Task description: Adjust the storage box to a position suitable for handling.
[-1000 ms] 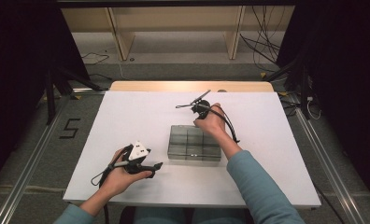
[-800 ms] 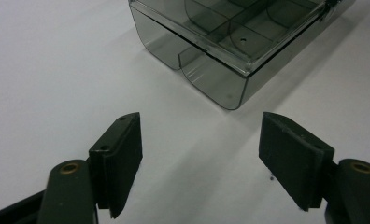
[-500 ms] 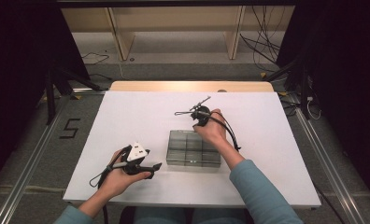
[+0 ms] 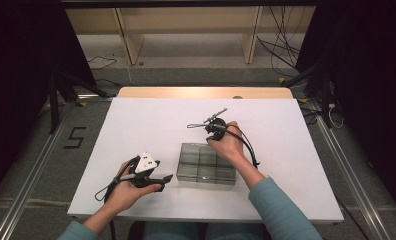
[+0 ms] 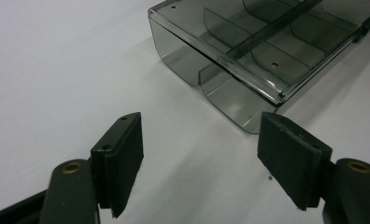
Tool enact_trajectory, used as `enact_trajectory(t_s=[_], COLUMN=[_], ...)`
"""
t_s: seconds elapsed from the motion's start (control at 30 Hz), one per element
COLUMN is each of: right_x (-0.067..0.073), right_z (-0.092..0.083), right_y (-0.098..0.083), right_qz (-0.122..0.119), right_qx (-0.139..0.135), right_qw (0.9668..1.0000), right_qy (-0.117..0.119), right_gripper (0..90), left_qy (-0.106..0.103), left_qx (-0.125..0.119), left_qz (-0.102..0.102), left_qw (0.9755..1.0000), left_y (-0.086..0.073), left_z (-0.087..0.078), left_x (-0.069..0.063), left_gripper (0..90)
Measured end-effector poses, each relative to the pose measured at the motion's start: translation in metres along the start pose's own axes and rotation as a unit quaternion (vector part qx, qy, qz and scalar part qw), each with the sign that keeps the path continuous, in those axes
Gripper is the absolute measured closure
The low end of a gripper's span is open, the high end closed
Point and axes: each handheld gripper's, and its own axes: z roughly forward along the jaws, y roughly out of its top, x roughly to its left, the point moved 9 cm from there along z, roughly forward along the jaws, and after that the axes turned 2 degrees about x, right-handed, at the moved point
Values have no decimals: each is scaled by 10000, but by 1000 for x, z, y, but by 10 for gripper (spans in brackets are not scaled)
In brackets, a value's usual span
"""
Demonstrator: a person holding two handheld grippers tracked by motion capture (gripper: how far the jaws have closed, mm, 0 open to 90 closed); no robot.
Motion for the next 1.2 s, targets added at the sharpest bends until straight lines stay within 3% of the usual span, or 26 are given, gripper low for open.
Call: enact_trajectory(t_s=[0.17, 0.37, 0.57, 0.7, 0.97, 1.07, 1.1, 1.2], right_x=[3, 6, -4, -23, -33, -29, -29, -17], right_z=[-1, -8, -20, -51, -87, -90, -90, -88], right_y=[-1, 1, 1, -18, -85, -109, -109, -131], right_qz=[-103, -221, -163, 70, 384, 542, 542, 543], right_qx=[-2, -84, -472, -721, -911, -917, -917, -853], right_qw=[9999, 9997, 9987, 9970, 9945, 9940, 9940, 9949], right_qy=[35, 116, -28, -260, -350, -233, -233, -30], right_gripper=[900, 900, 900, 900, 900, 900, 900, 900], left_qy=[-55, -48, -93, -289, -396, -415, -381, -373], left_qx=[-43, -152, -49, 70, 94, 94, 127, 117], left_qz=[-25, -142, -239, -274, -94, -40, 6, 23], left_qw=[10000, 9998, 9997, 9992, 9991, 9991, 9992, 9992], left_y=[1, 3, 2, 4, 6, 6, 6, 6], left_z=[-3, -4, 4, 15, 23, 25, 25, 25], left_x=[0, 2, 3, -4, -14, -16, -16, -16], left_gripper=[396, 623, 824, 895, 896, 896, 896, 896])
